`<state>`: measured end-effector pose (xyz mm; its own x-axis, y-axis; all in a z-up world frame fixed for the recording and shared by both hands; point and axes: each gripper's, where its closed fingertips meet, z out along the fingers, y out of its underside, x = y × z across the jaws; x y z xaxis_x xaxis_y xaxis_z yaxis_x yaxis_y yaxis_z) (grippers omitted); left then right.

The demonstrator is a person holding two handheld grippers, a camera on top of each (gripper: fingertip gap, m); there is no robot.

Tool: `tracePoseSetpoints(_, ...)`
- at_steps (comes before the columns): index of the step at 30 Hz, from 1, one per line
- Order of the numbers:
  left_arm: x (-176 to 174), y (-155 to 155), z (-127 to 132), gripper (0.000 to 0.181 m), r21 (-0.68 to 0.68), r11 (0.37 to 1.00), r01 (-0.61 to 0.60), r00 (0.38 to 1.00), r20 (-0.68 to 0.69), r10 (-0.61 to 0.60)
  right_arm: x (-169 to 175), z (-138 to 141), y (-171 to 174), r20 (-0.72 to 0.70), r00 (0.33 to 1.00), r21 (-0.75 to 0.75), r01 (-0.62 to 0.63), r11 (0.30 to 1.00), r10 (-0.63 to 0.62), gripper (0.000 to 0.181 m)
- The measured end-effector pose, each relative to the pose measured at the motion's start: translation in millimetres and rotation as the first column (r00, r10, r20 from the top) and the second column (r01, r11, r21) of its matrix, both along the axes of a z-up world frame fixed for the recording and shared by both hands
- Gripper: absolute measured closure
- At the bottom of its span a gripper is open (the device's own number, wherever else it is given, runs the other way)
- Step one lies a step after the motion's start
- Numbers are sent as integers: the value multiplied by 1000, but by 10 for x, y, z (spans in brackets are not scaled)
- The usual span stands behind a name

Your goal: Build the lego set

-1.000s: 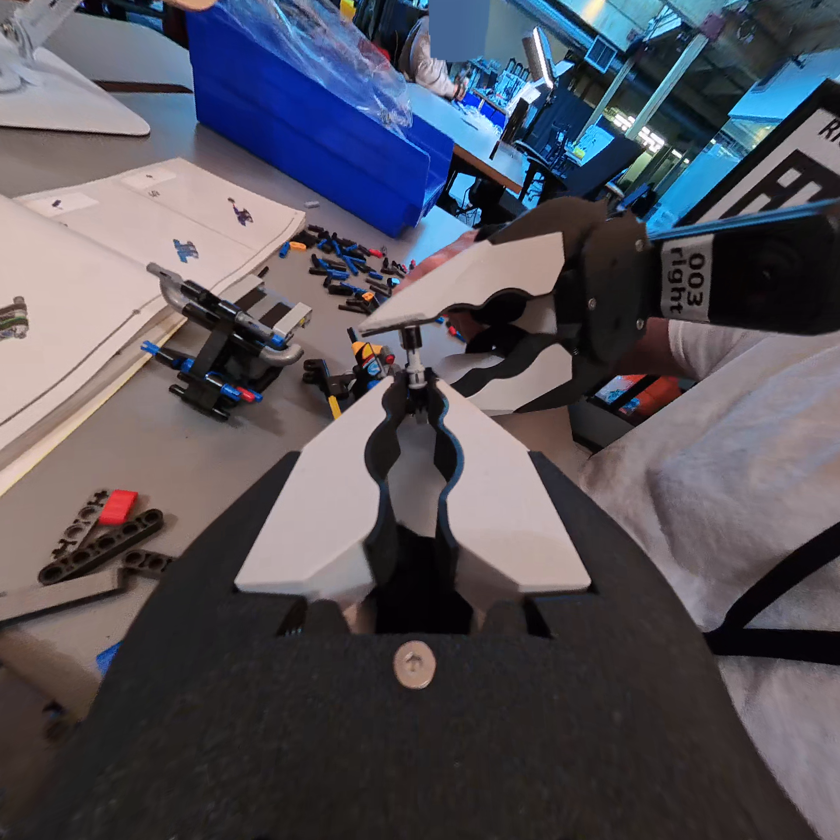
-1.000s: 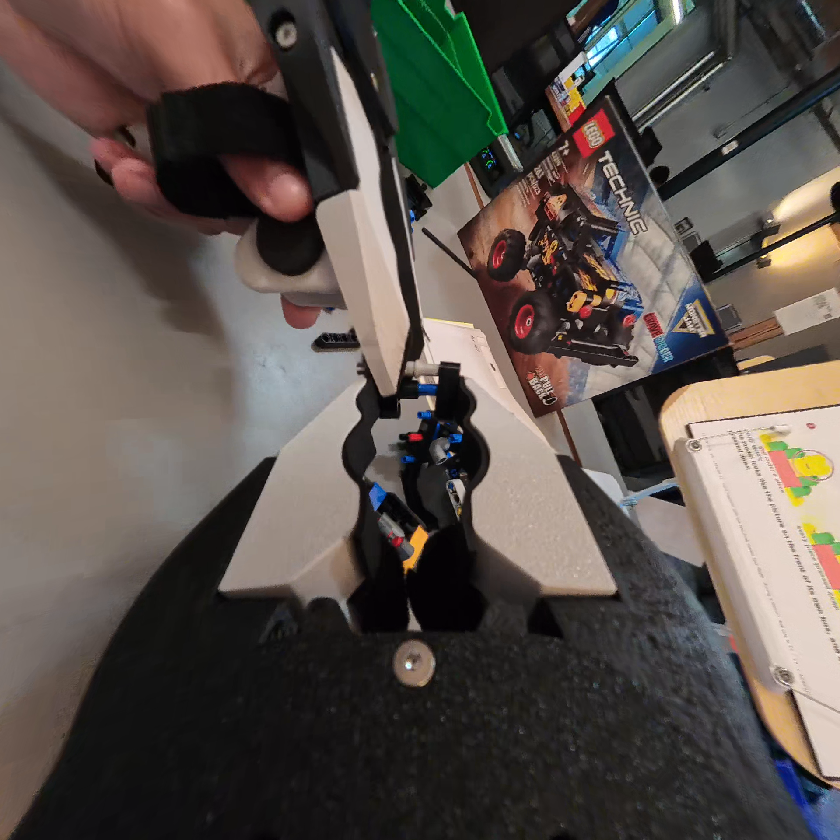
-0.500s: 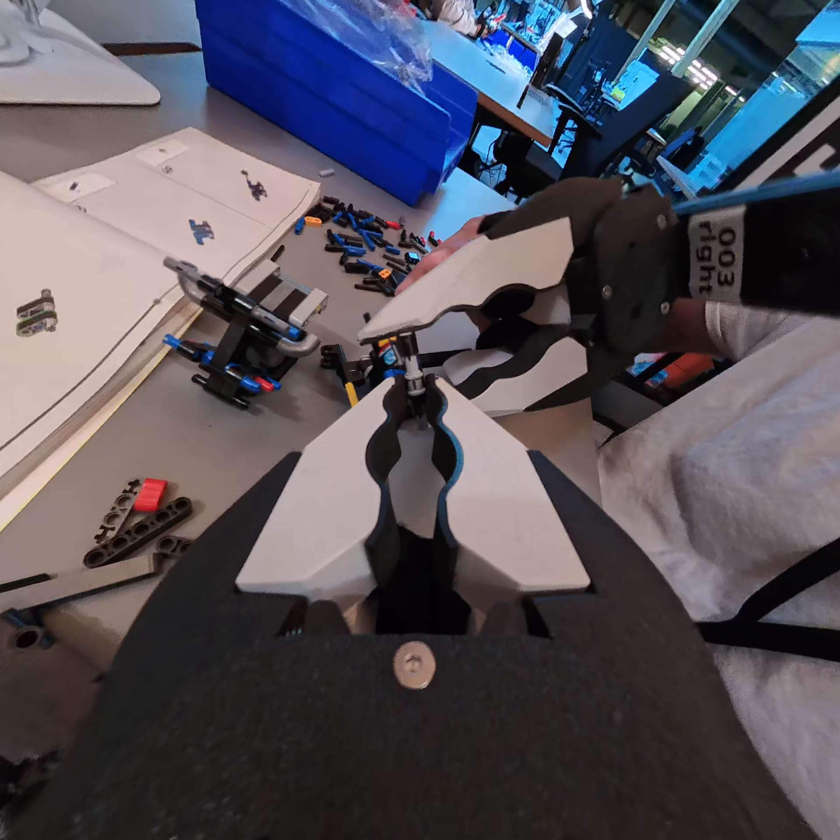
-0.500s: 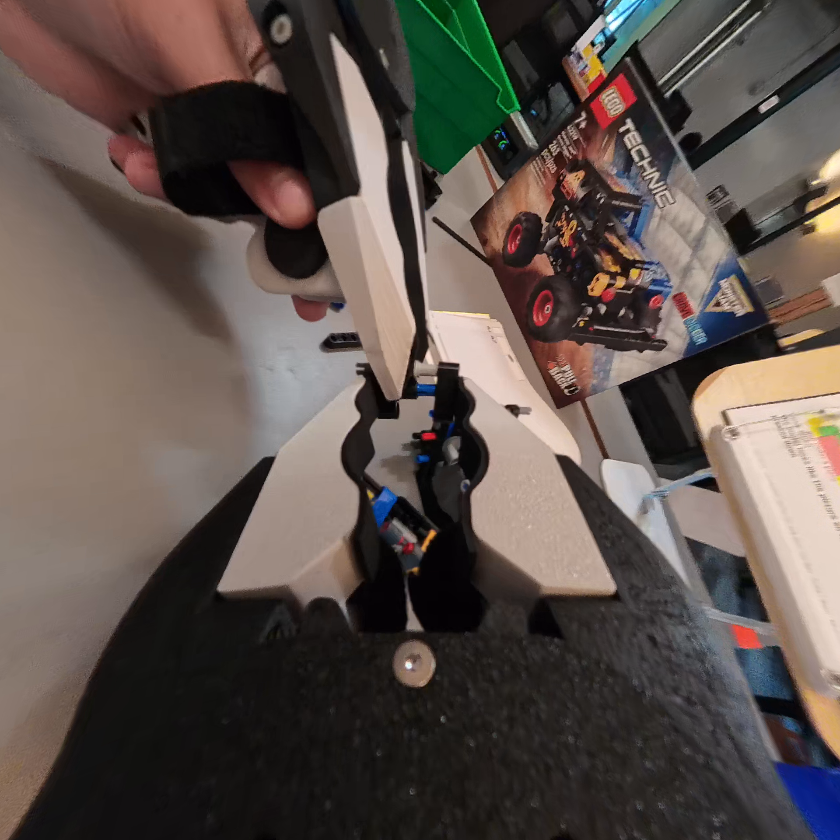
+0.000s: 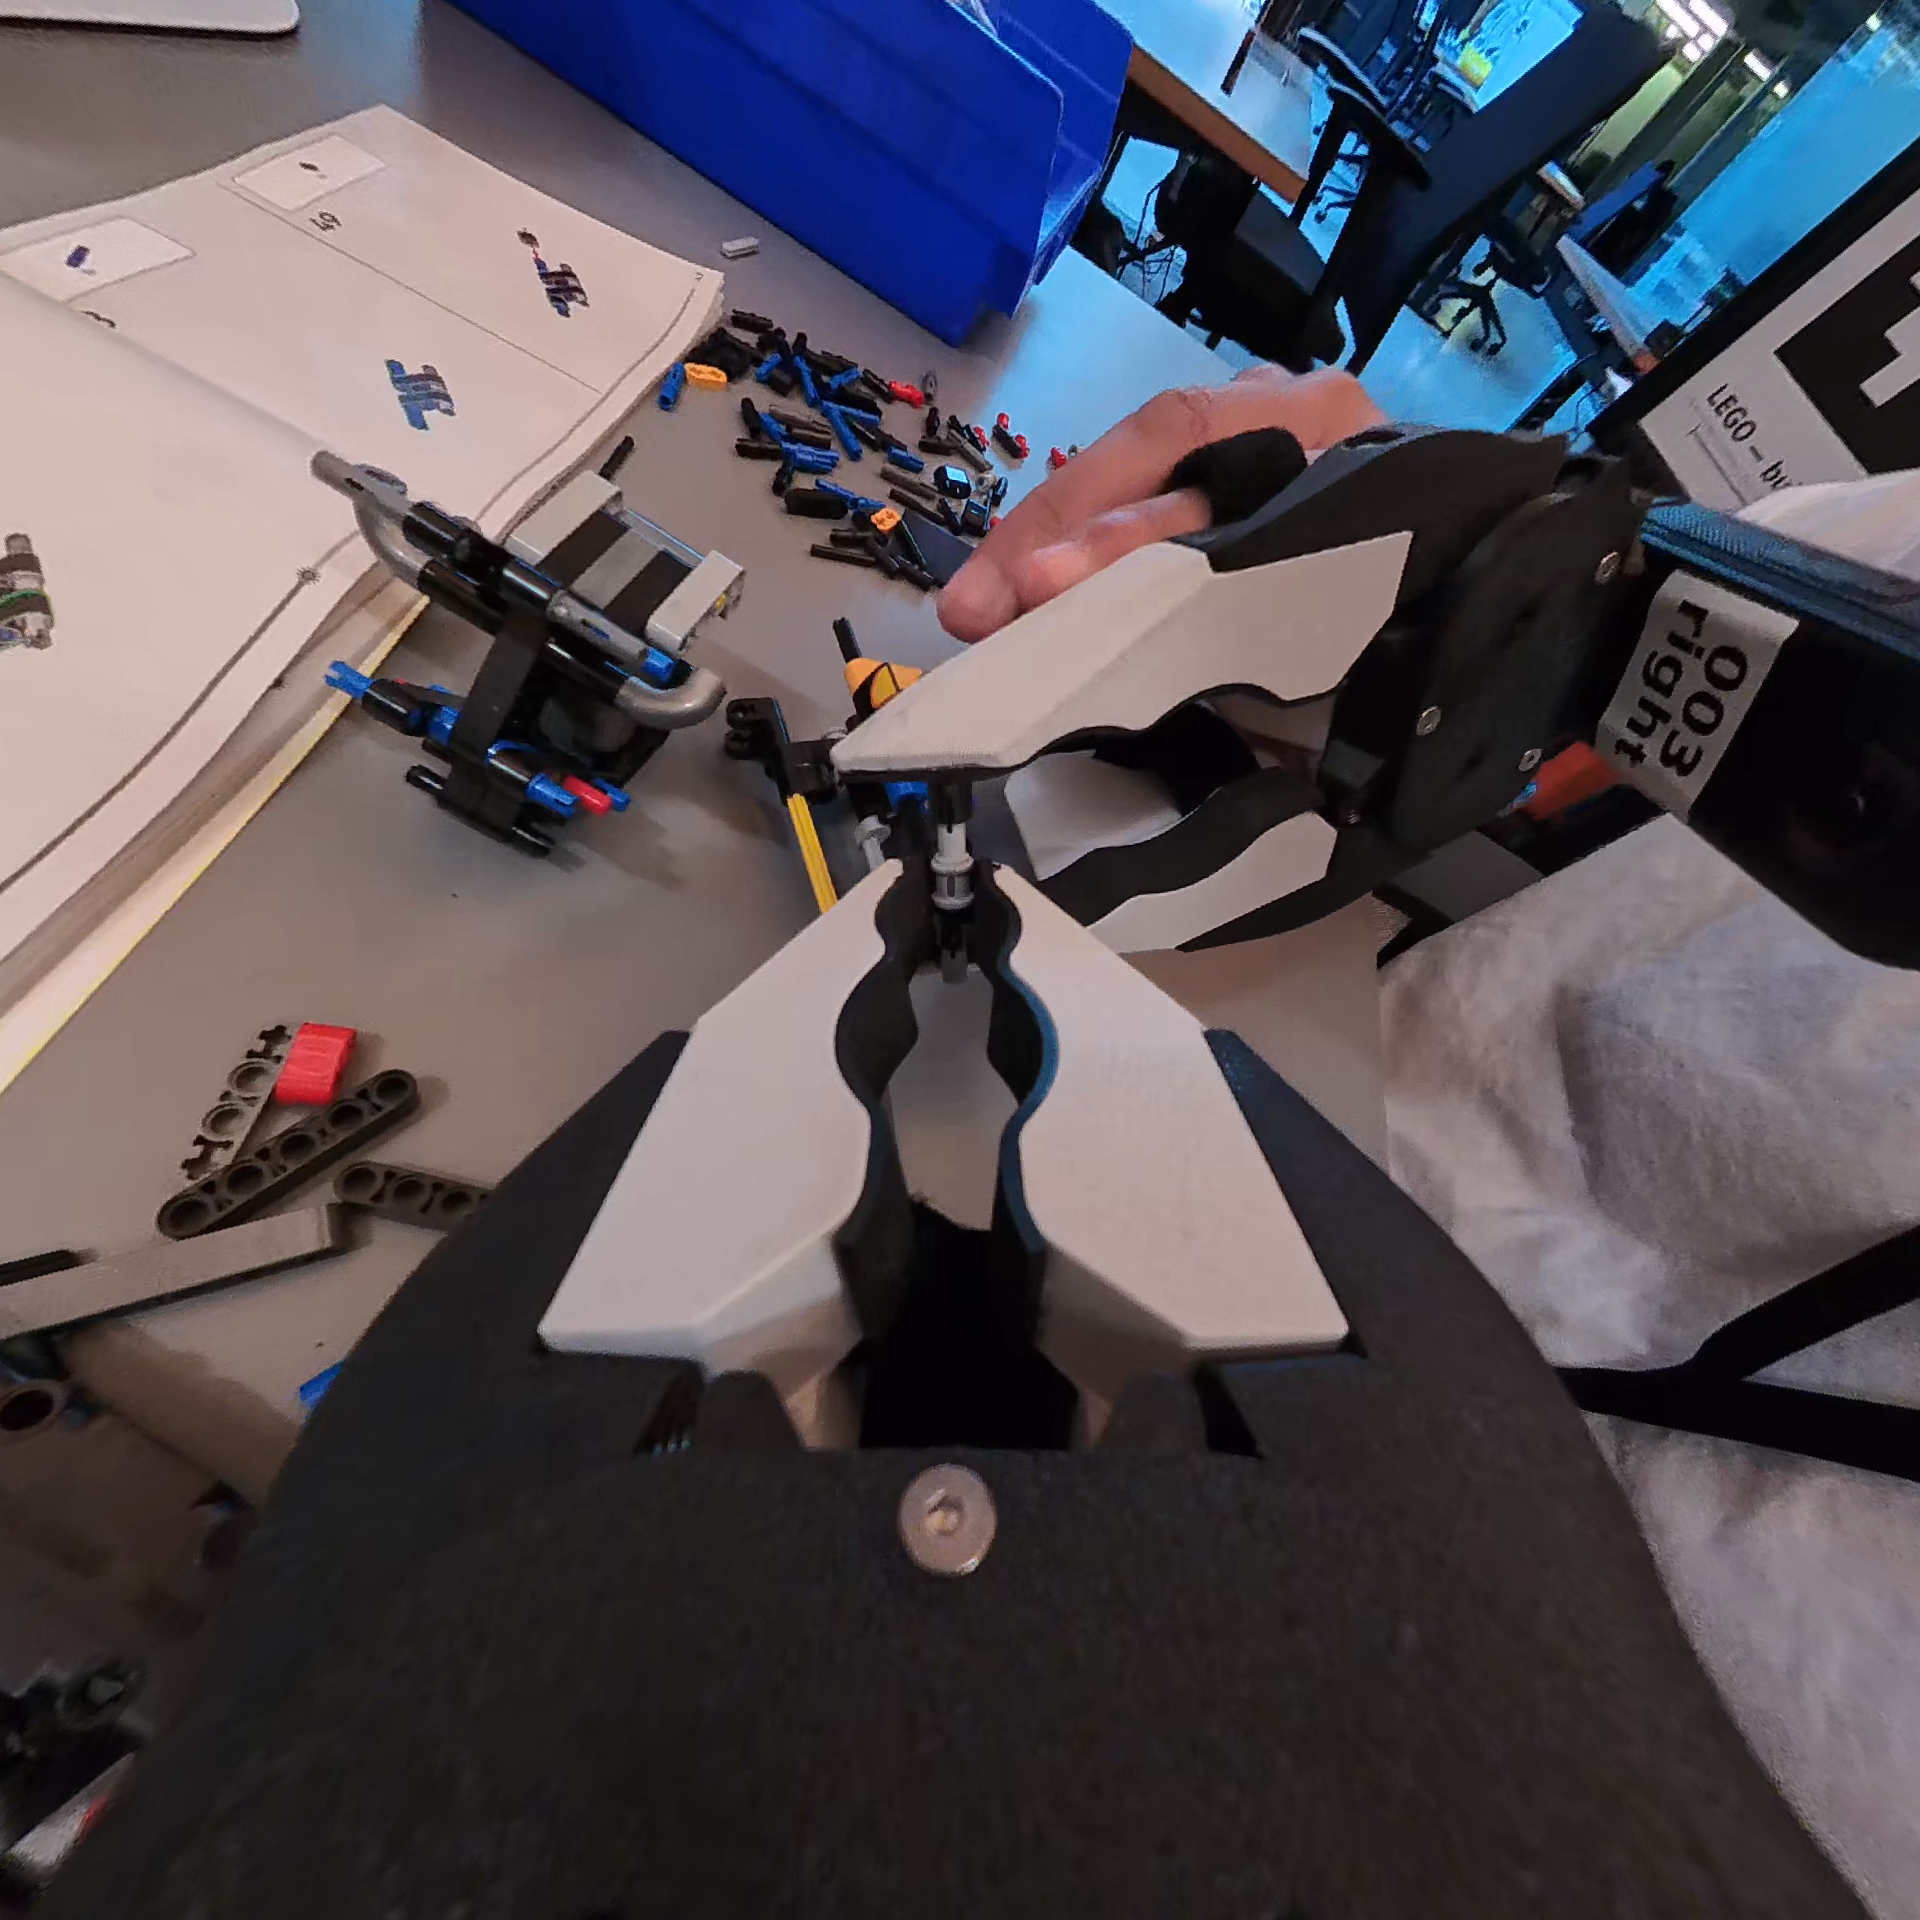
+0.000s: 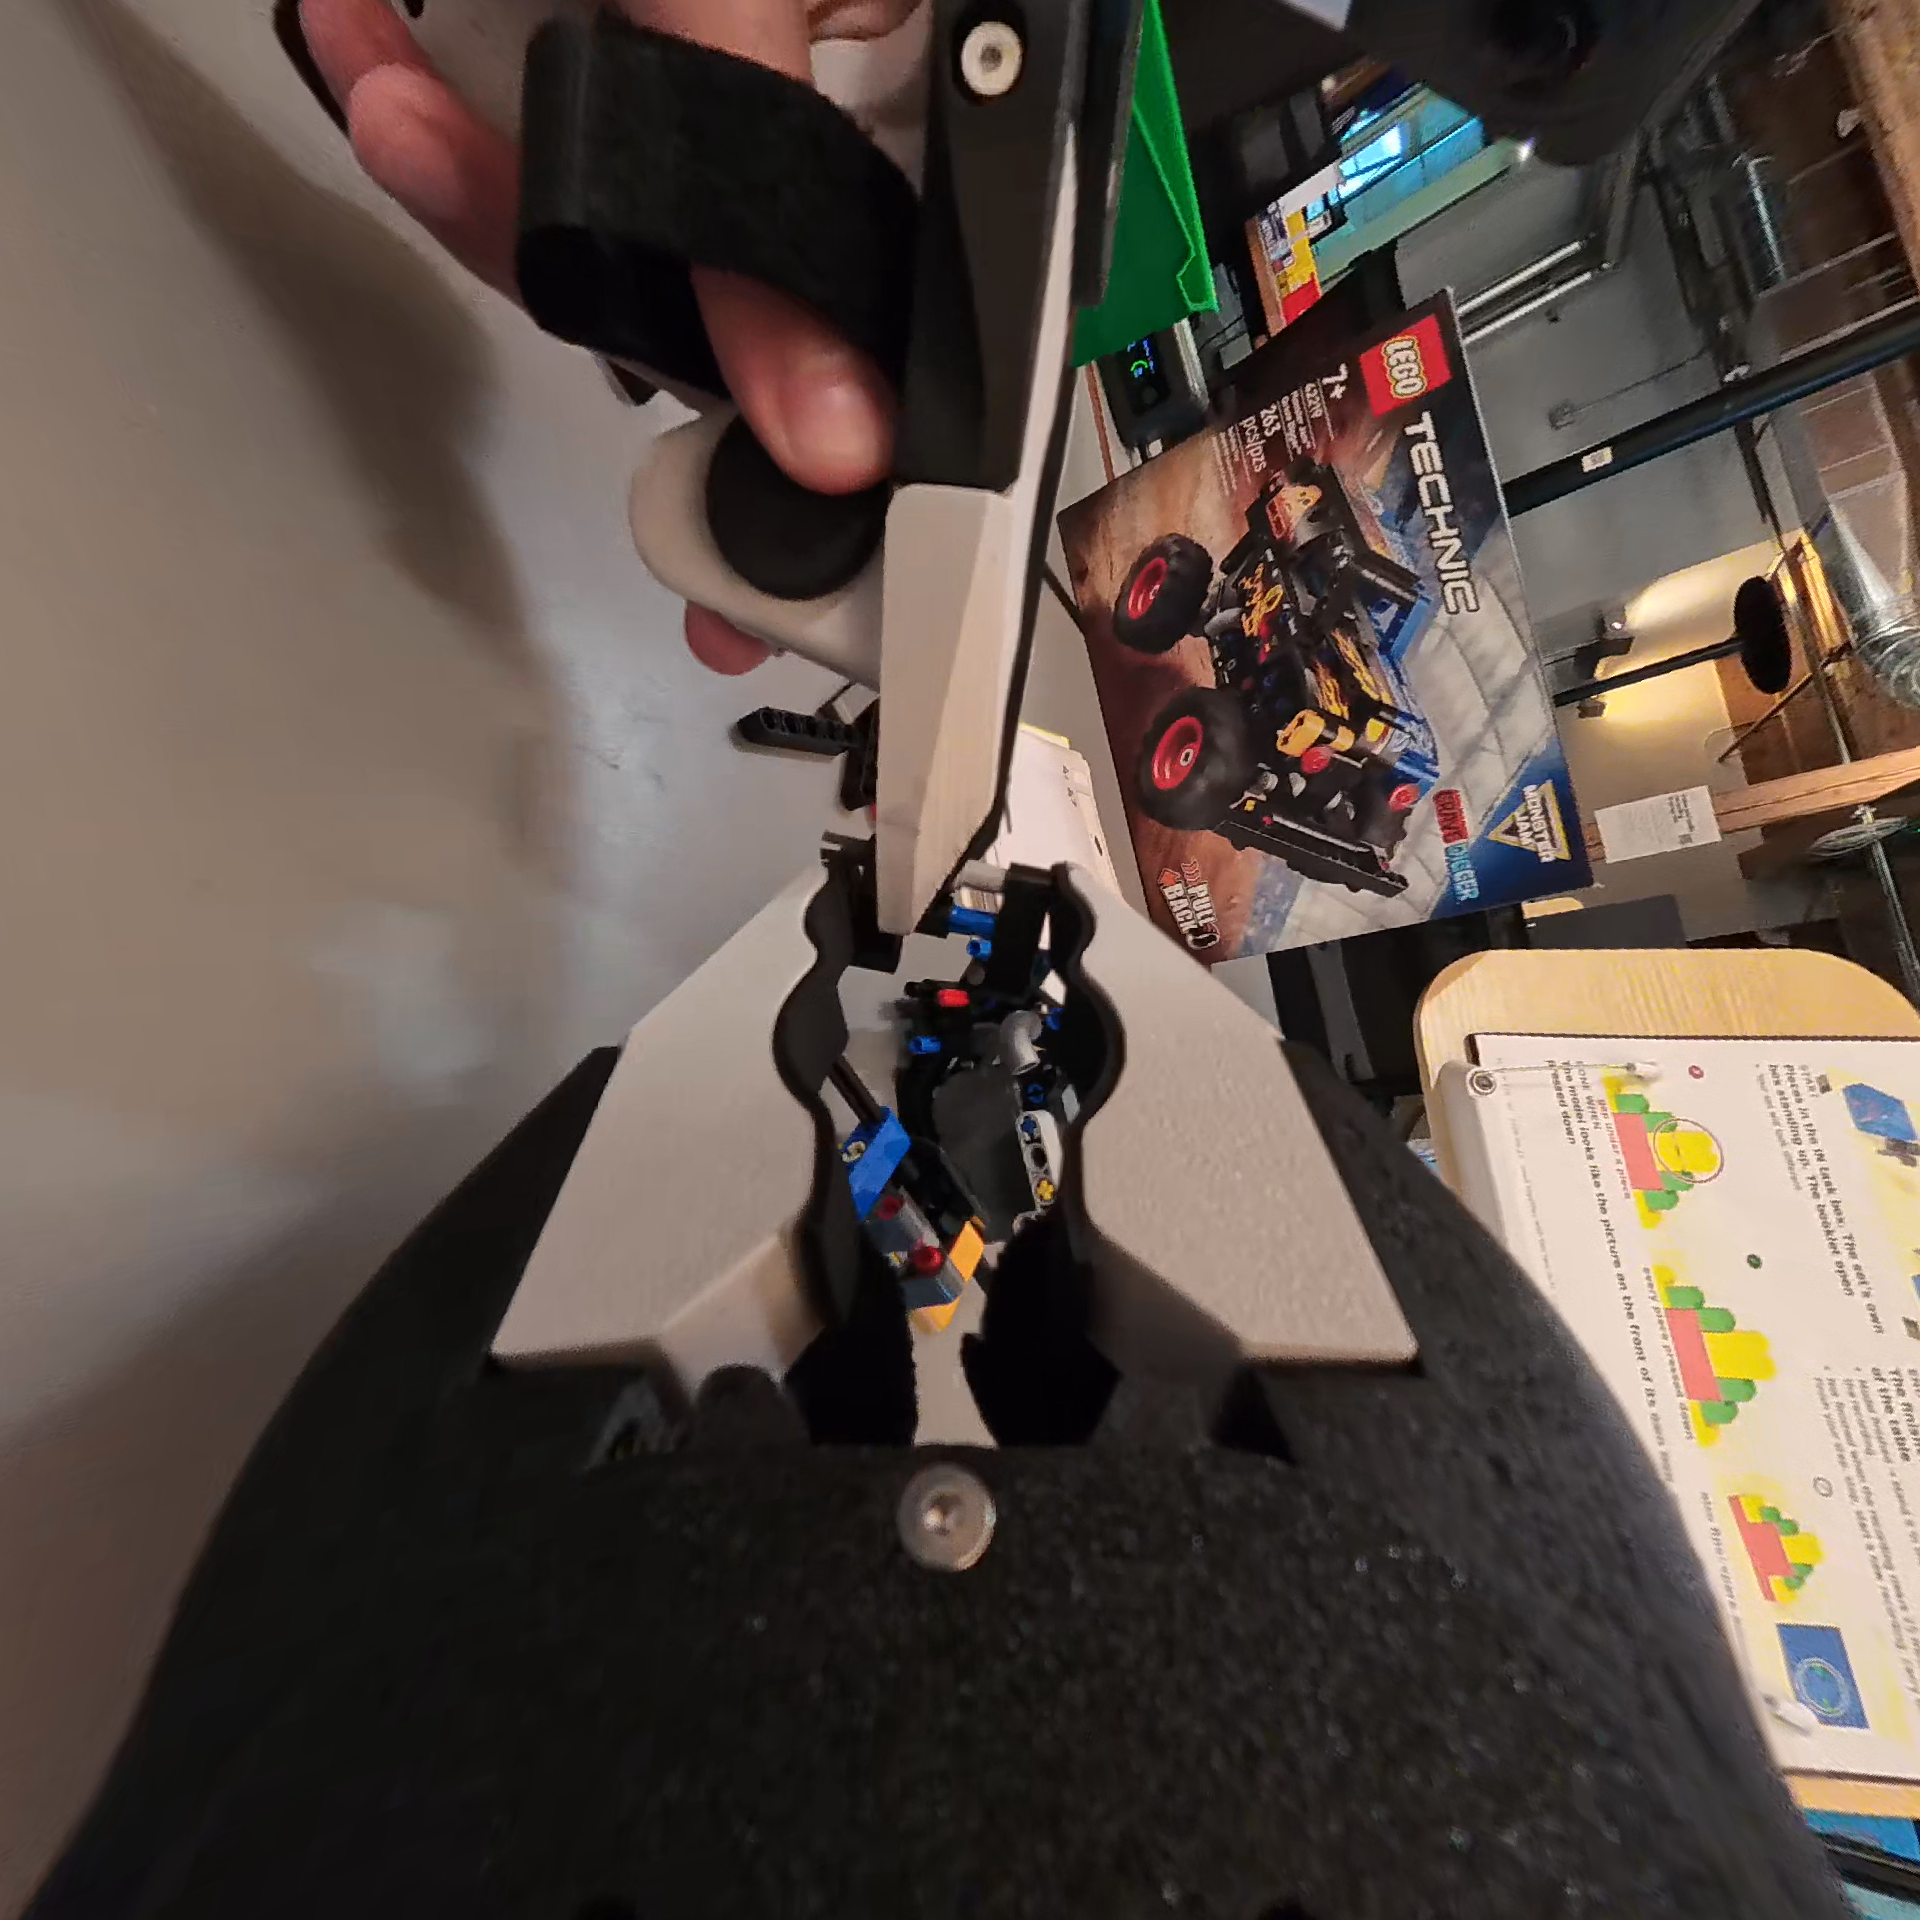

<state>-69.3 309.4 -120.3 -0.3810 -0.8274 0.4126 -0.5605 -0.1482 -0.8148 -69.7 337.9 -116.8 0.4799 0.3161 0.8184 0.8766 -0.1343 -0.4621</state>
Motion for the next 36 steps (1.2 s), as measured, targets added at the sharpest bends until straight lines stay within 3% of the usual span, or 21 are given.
tracePoseSetpoints(6, 14, -2, 27, 175, 26, 1000, -4, 999, 48, 3, 11, 1, -9, -96, 995, -48, 10, 999, -15, 147)
tracePoseSetpoints(9, 16, 30, 119, 175, -79, 997, 14, 998, 64, -9, 9, 63, 20, -180, 984, -49, 4, 999, -13, 144)
tracePoseSetpoints(11, 7, 92, 201, 176, -76, 997, 23, 991, 133, -13, 7, 116, 0, -289, 957, -77, -40, 996, 16, 141)
tracePoseSetpoints(13, -4, 157, 311, 176, -64, 997, 34, 976, 219, -19, 69, 208, -47, -473, 881, -115, -85, 990, 21, 138)
tracePoseSetpoints(16, -35, 117, 433, 176, -136, 987, 91, 959, 278, -50, -63, 341, -220, -786, 614, -175, -334, 926, 73, 141)
tracePoseSetpoints(18, -40, 60, 427, 175, -189, 974, 124, 962, 265, -71, -94, 369, -266, -866, 499, -192, -414, 890, 45, 149)
tracePoseSetpoints(21, -42, -24, 408, 176, -218, 963, 160, 961, 257, -101, -98, 235, -251, -867, 498, -251, -417, 874, -12, 154)
tracePoseSetpoints(24, -31, -73, 392, 175, -217, 962, 167, 961, 253, -110, -158, 228, -260, -884, 467, -239, -437, 867, -9, 173)
tracePoseSetpoints(27, -29, -63, 442, 175, -252, 952, 171, 959, 265, -102, -157, 272, -253, -908, 420, -204, -451, 869, 5, 174)
tracePoseSetpoints(29, -16, -19, 505, 174, -274, 950, 151, 953, 294, -67, -129, 334, -207, -937, 348, -172, -436, 883, -11, 175)
tracePoseSetpoints(34, -28, 41, 677, 175, -368, 918, 146, 934, 356, -6, -97, 566, -180, -998, 62, -38, -462, 886, -11, 175)
tracePoseSetpoints(36, -30, 43, 711, 175, -386, 912, 142, 929, 370, 12, -115, 589, -168, -999, 47, -21, -443, 896, -1, 175)
